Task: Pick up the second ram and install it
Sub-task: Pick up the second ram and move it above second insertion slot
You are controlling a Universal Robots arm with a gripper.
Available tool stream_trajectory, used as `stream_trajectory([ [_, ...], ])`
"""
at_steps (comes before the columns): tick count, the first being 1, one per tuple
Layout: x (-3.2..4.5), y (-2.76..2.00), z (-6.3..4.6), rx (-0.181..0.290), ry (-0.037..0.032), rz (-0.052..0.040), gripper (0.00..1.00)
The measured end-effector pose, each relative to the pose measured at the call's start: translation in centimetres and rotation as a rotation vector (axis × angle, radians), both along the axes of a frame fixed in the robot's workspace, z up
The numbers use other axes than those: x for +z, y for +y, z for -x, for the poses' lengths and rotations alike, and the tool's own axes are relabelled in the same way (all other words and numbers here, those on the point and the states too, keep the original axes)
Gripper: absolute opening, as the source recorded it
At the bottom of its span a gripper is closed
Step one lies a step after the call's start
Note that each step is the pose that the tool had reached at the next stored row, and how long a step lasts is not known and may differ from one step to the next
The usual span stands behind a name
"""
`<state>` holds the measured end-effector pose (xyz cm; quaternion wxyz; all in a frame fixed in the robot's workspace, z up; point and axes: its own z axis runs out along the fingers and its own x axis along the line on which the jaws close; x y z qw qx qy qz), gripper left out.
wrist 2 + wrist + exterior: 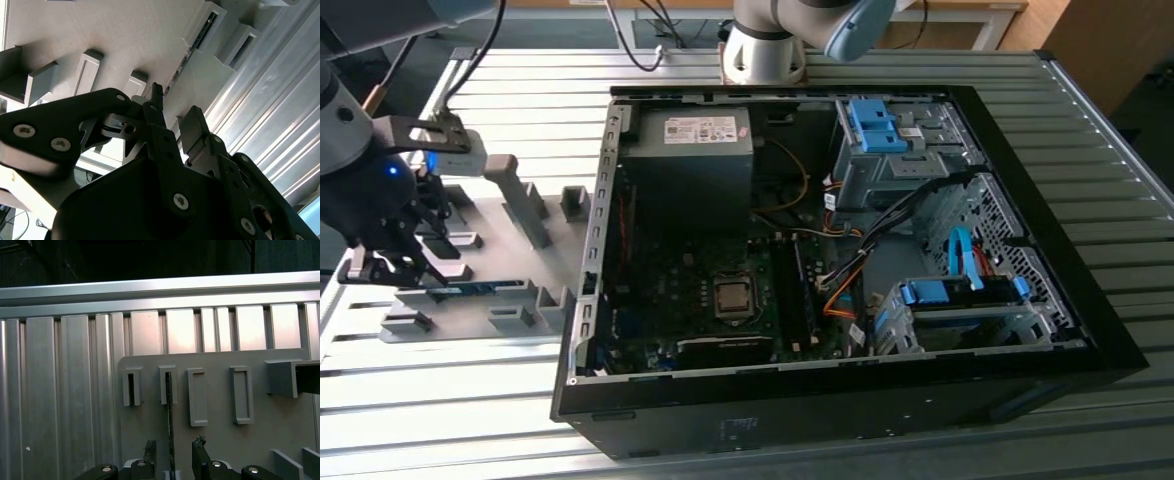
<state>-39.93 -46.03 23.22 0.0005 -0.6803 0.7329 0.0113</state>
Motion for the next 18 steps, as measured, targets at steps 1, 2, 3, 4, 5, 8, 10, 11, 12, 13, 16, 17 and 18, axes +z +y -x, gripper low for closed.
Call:
stream_trajectory([
  [1,-0.04,0.0,0.0,0.0,-0.0001,-0.0001,0.42],
  [2,-0.07,0.0,0.0,0.0,-0.0001,-0.0001,0.42],
  [3,-0.1,0.0,0.0,0.0,0.0,0.0,0.42],
  [4,-0.14,0.0,0.0,0.0,0.0,0.0,0.42],
  [5,-0.18,0.0,0.0,0.0,0.0,-0.0001,0.42],
  [8,-0.32,0.0,0.0,0.0,0.0005,0.0,0.42],
  [10,-0.44,0.0,0.0,0.0,0.0007,0.0,0.42],
  [11,-0.49,0.0,0.0,0.0,0.0008,0.0,0.42],
  [12,-0.54,0.0,0.0,0.0,0.0009,0.0,0.42],
  [13,-0.57,0.0,0.0,0.0,0.001,0.0001,0.42],
  [16,-0.61,0.0,0.0,0.0,0.0008,0.0,0.42],
  [17,-0.61,0.0,0.0,0.0,0.0008,0.0,0.42],
  [18,-0.62,0.0,0.0,0.0,0.0007,0.0,0.42],
])
